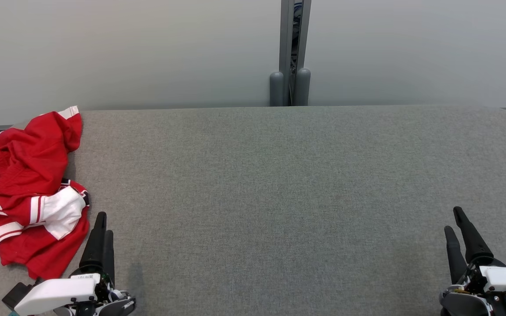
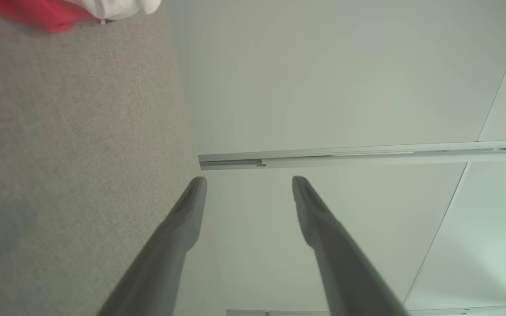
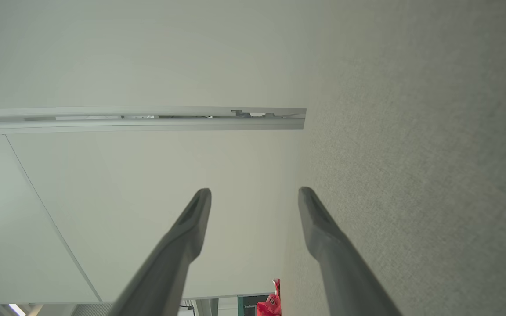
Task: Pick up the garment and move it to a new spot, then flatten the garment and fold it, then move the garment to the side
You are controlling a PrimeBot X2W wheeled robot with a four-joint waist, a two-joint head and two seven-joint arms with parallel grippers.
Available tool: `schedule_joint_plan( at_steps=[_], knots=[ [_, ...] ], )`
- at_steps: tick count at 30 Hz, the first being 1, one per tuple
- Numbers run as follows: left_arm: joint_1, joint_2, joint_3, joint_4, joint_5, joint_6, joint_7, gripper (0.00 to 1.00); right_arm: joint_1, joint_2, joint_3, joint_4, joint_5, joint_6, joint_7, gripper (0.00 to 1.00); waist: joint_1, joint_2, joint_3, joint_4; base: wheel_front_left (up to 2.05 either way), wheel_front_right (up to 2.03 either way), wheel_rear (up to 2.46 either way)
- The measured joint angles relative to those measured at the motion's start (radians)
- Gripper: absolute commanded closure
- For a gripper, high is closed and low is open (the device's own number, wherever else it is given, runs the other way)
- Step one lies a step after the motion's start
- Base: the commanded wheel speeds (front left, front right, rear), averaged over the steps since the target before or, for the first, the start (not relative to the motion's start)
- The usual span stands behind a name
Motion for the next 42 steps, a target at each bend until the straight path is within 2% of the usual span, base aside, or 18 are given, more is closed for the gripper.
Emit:
schedule_joint_plan(
  at_steps=[7,13,24,27,34,42],
  knots=[
    [0.000,0.001,-0.013,-0.023,0.069,0.007,-0.028,0.00,0.002,-0.001,0.009,-0.020,-0.047,0.000,-0.037,0.00,0.0001,0.0000,0.000,0.000,0.00,0.00,0.00],
    [0.000,0.003,-0.029,-0.052,0.166,0.022,-0.052,0.00,0.003,-0.002,0.010,-0.047,-0.132,0.000,-0.067,0.00,0.0000,0.0000,0.000,0.001,0.00,0.00,0.00],
    [0.000,0.005,-0.056,-0.097,0.393,0.051,-0.091,0.00,0.005,-0.006,0.041,-0.119,-0.396,0.000,-0.115,0.00,0.0000,0.0000,0.000,0.002,0.00,0.00,0.00],
    [0.000,0.008,-0.068,-0.105,0.498,0.053,-0.103,0.00,0.006,-0.007,0.054,-0.137,-0.491,0.000,-0.132,0.00,0.0000,0.0000,0.000,0.002,0.00,0.00,0.00],
    [0.000,0.013,-0.082,-0.112,0.653,0.062,-0.125,0.00,0.008,-0.009,0.078,-0.162,-0.665,0.000,-0.160,0.00,0.0000,0.0000,0.000,0.003,0.00,0.00,0.00],
    [0.000,0.024,-0.098,-0.102,0.801,0.079,-0.148,0.00,0.012,-0.011,0.103,-0.169,-0.821,0.000,-0.189,0.00,0.0000,0.0000,-0.001,0.005,0.00,0.00,0.00]
  ],
)
